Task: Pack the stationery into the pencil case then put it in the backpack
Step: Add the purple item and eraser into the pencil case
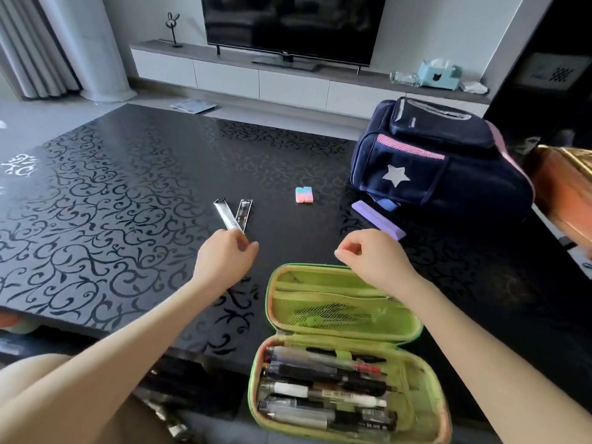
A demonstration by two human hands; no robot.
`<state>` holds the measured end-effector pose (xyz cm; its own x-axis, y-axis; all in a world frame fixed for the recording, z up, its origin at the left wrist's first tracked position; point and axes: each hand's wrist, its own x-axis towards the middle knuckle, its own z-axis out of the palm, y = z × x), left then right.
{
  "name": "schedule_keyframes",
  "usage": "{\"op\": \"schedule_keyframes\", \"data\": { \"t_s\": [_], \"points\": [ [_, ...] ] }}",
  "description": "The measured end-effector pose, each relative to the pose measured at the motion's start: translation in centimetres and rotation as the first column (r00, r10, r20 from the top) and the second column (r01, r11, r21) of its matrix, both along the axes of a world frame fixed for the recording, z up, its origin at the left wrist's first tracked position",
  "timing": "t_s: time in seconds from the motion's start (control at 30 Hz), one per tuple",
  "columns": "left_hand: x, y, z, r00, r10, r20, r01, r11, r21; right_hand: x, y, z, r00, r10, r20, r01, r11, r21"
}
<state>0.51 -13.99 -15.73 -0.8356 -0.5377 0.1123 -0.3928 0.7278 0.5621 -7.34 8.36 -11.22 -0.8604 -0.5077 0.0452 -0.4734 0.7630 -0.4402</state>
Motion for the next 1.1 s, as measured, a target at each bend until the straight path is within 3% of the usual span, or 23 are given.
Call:
{"op": "schedule_keyframes", "data": {
  "t_s": [0.17, 0.27, 0.43, 0.57, 0.63, 0.7, 0.8, 0.93, 1.1],
  "points": [
    [-5.0, -3.5, -1.5, 0.968, 0.217, 0.125, -0.219, 0.976, 0.000, -3.2, -2.1, -1.5, 0.999, -0.052, -0.013, 0.052, 0.997, 0.058],
    [-7.2, -4.3, -1.0, 0.949, 0.247, 0.194, -0.246, 0.969, -0.032, -4.1, -3.3, -2.1, 0.998, -0.049, -0.029, 0.052, 0.995, 0.084],
    [-8.9, -4.0, -0.1, 0.923, 0.132, 0.362, -0.054, 0.974, -0.218, -4.8, -6.5, -2.6, 1.000, -0.006, -0.004, 0.007, 0.997, 0.073],
    [-8.7, -3.7, 0.5, 0.874, 0.010, 0.487, 0.214, 0.891, -0.401, -4.6, -8.5, -2.6, 0.999, 0.037, 0.002, -0.037, 0.996, 0.078],
    [-8.4, -4.6, 1.3, 0.893, -0.067, 0.445, 0.243, 0.904, -0.351, -4.3, -8.5, -2.6, 0.997, 0.051, -0.053, -0.048, 0.997, 0.053],
    [-7.9, -5.1, 2.3, 0.929, -0.166, 0.332, 0.273, 0.911, -0.310, -4.0, -7.8, -2.3, 0.970, 0.095, -0.225, -0.089, 0.995, 0.034],
    [-5.5, -2.9, 3.6, 0.899, -0.411, 0.148, 0.437, 0.847, -0.303, -3.4, -6.0, -1.6, 0.851, 0.226, -0.474, -0.222, 0.973, 0.065],
    [-1.5, 1.6, 4.1, 0.779, -0.626, 0.024, 0.616, 0.758, -0.216, -1.6, -2.7, -0.3, 0.831, 0.285, -0.479, -0.310, 0.950, 0.027],
    [0.5, 3.0, 3.6, 0.820, -0.570, -0.052, 0.555, 0.814, -0.169, 1.1, 2.1, 0.0, 0.958, 0.076, -0.275, -0.113, 0.987, -0.119]
  ]
}}
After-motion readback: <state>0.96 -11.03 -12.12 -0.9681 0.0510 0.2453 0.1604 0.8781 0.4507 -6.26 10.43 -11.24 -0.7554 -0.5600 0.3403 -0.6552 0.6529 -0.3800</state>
